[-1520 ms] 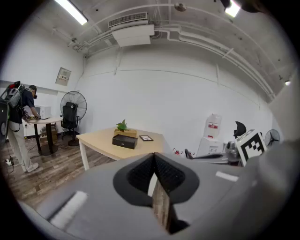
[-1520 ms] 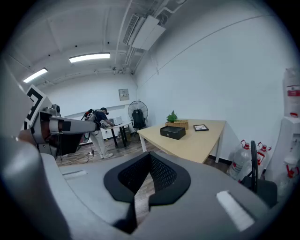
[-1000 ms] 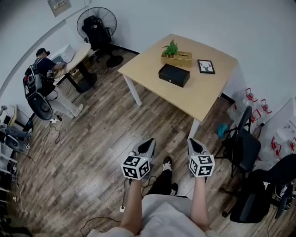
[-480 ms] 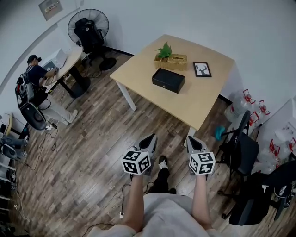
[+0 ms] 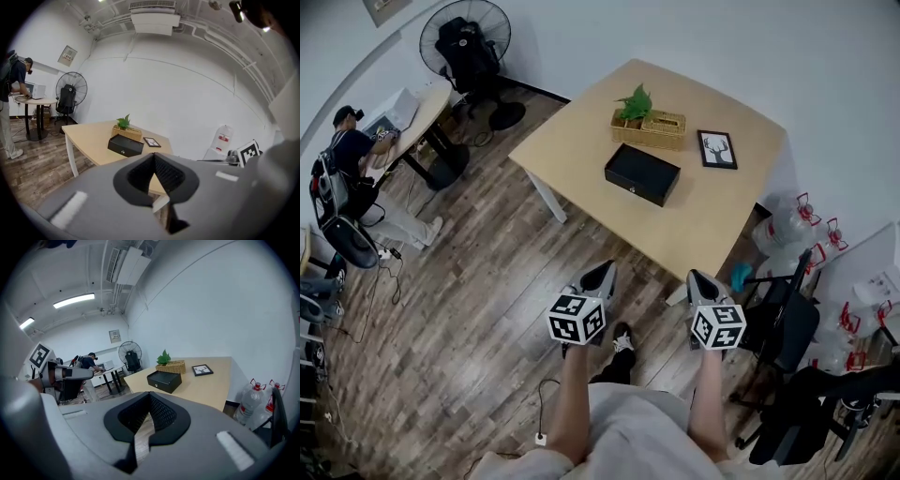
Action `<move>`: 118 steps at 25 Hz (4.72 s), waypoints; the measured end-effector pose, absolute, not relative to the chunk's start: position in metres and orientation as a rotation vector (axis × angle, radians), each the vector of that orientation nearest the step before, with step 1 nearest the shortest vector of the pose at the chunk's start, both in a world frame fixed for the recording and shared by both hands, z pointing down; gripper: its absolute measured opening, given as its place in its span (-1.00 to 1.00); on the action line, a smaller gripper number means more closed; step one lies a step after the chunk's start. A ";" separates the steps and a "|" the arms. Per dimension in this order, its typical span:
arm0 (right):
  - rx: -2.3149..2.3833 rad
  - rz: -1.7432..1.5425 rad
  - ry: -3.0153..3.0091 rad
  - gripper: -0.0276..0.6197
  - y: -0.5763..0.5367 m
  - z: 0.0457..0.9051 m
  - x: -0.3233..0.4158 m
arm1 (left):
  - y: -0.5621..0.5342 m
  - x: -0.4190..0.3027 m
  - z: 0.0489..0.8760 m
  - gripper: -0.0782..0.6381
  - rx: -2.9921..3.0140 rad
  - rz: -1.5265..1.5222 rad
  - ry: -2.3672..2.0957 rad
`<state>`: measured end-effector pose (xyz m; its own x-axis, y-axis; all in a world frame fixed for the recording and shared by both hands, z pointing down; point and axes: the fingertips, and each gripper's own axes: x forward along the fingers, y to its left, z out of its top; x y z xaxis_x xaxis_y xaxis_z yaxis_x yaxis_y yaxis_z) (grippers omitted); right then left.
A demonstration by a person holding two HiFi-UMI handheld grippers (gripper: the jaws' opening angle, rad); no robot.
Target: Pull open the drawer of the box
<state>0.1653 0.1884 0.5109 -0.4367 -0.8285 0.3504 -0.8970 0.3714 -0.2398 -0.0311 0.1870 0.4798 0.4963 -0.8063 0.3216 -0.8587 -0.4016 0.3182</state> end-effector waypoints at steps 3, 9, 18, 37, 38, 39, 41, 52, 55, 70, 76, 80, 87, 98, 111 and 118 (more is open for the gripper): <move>1.575 0.617 -2.446 -0.92 0.147 0.514 0.158 | 0.145 -0.041 0.487 -0.63 2.306 0.185 -1.372; 1.563 0.606 -2.475 -0.92 0.076 0.516 0.138 | 0.072 -0.063 0.487 -0.63 2.356 0.222 -1.380; 1.584 0.576 -2.407 -0.92 0.032 0.526 0.133 | 0.029 -0.079 0.506 -0.63 2.344 0.246 -1.330; 1.406 0.697 -2.394 -0.92 -0.100 0.569 0.125 | -0.075 -0.056 0.580 -0.63 2.285 0.411 -1.261; 1.373 0.690 -2.393 -0.92 -0.107 0.573 0.124 | -0.080 -0.055 0.585 -0.63 2.281 0.422 -1.258; 1.339 0.676 -2.389 -0.92 -0.115 0.576 0.122 | -0.084 -0.055 0.589 -0.63 2.274 0.429 -1.256; 1.269 0.638 -2.371 -0.92 -0.130 0.583 0.119 | -0.092 -0.055 0.598 -0.63 2.261 0.442 -1.249; 0.844 0.314 -2.216 -0.92 -0.193 0.616 0.104 | -0.116 -0.034 0.654 -0.63 2.204 0.537 -1.173; 0.712 0.269 -2.162 -0.92 -0.201 0.631 0.093 | -0.116 -0.032 0.671 -0.63 2.185 0.566 -1.169; 0.481 0.338 -2.096 -0.92 -0.214 0.679 0.052 | -0.130 -0.030 0.711 -0.62 2.187 0.612 -1.163; 0.475 0.358 -2.099 -0.92 -0.213 0.678 0.050 | -0.129 -0.021 0.722 -0.49 2.218 0.650 -1.133; 0.488 0.360 -2.097 -0.92 -0.211 0.682 0.050 | -0.128 -0.022 0.737 -0.39 2.216 0.697 -1.123; 0.490 0.361 -2.098 -0.92 -0.211 0.683 0.052 | -0.140 -0.009 0.743 -0.37 2.238 0.700 -1.119; 0.495 0.354 -2.098 -0.91 -0.210 0.682 0.051 | -0.152 -0.001 0.735 -0.38 2.246 0.684 -1.127; 0.497 0.361 -2.095 -0.91 -0.211 0.682 0.053 | -0.151 -0.001 0.740 -0.43 2.244 0.704 -1.121; 0.494 0.363 -2.097 -0.91 -0.211 0.682 0.052 | -0.149 -0.002 0.737 -0.43 2.250 0.690 -1.127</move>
<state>0.0522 -0.2107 0.6825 -0.4954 -0.2067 0.8437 -0.4780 0.8759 -0.0661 -0.0020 -0.1490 0.7375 0.5225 -0.5591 0.6437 -0.8275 -0.5145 0.2249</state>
